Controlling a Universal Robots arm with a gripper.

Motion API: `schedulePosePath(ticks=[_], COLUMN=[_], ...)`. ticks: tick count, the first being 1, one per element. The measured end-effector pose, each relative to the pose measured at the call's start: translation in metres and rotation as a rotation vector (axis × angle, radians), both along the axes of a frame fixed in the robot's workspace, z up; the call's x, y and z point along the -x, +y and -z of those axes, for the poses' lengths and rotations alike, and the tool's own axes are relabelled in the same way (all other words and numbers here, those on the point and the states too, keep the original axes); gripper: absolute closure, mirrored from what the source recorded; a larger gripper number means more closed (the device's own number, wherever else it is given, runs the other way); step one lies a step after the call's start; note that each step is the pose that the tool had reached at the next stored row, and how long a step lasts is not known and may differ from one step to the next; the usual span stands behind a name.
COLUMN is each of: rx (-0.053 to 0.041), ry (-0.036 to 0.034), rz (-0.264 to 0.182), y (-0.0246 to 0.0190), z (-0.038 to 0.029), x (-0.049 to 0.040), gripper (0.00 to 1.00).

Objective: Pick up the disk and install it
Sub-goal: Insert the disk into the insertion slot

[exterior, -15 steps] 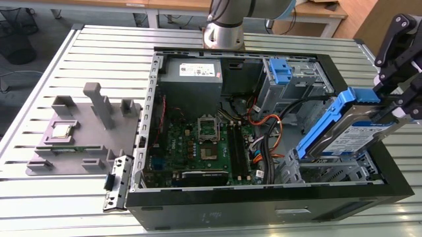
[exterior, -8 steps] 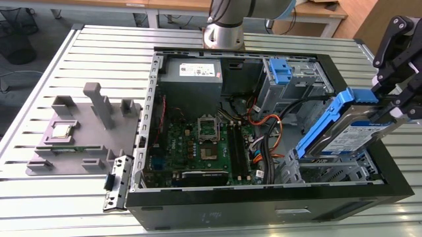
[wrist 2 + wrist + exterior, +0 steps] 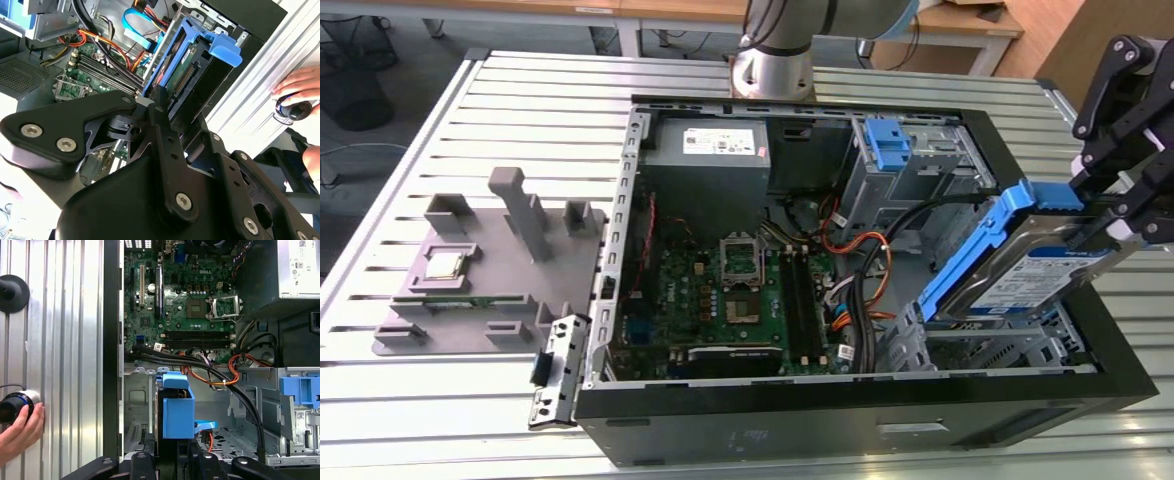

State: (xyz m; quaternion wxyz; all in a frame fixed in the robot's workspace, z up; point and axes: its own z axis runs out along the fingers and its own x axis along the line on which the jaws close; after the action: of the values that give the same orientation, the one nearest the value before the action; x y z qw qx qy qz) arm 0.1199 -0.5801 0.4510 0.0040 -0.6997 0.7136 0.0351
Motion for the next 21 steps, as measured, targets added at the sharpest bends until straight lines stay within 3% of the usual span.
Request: schedulePosePath(ticks=[13, 21], rx=[-0.0001, -0.0001], ry=[0.0000, 0.0000], rz=[0.000, 0.000], y=[0.0000, 0.0000], z=[0.0111, 0.0254], x=[0.0000, 0.0000], gripper=[0.65, 0.65])
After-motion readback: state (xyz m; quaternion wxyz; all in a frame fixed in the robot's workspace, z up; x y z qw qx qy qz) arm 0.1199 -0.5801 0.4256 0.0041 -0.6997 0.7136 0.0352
